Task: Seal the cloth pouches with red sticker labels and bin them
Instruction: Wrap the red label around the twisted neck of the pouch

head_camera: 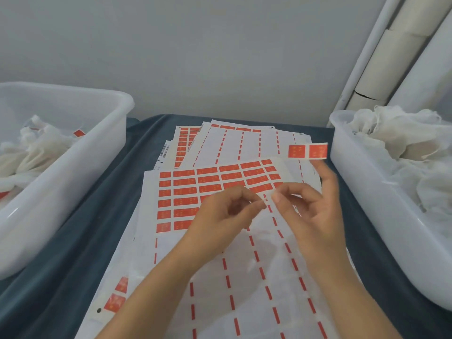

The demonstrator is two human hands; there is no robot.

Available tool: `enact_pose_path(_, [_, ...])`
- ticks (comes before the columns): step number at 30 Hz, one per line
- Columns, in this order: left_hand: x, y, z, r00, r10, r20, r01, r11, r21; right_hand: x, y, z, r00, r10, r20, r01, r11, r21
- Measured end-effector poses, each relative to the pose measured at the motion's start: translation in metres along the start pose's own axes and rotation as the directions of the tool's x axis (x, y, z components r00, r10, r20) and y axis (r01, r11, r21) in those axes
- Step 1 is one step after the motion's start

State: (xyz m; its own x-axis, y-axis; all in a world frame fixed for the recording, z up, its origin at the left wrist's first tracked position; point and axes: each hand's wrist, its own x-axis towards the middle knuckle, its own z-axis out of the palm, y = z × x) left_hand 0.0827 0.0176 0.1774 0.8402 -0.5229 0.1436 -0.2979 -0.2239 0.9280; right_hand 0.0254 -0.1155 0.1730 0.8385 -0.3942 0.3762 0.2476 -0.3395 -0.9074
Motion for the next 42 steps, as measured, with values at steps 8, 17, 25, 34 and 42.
enact_pose_path(8, [0.001,0.0,-0.011,0.992,-0.127,-0.022,0.118,0.966,-0.229,0.005,-0.003,-0.005,0.985,0.152,-0.082,-0.146,0.986,0.077])
enact_pose_path(17, [0.0,0.0,-0.016,0.999,0.004,-0.048,-0.003,1.0,0.001,0.003,-0.018,-0.013,0.963,0.13,0.237,-0.155,0.984,0.091])
enact_pose_path(25, [-0.002,0.001,-0.011,0.996,0.067,-0.059,-0.066,0.998,0.024,0.0,-0.009,-0.004,0.924,0.197,0.329,-0.195,0.98,-0.039])
enact_pose_path(34, [-0.001,0.002,-0.011,0.997,0.058,-0.042,-0.055,0.996,0.076,0.0,-0.01,-0.006,0.947,0.208,0.244,-0.213,0.977,-0.004])
enact_pose_path(42, [-0.002,0.006,-0.011,0.999,-0.046,-0.018,0.046,0.999,-0.014,0.002,-0.005,-0.004,0.968,0.142,0.207,-0.125,0.988,-0.094])
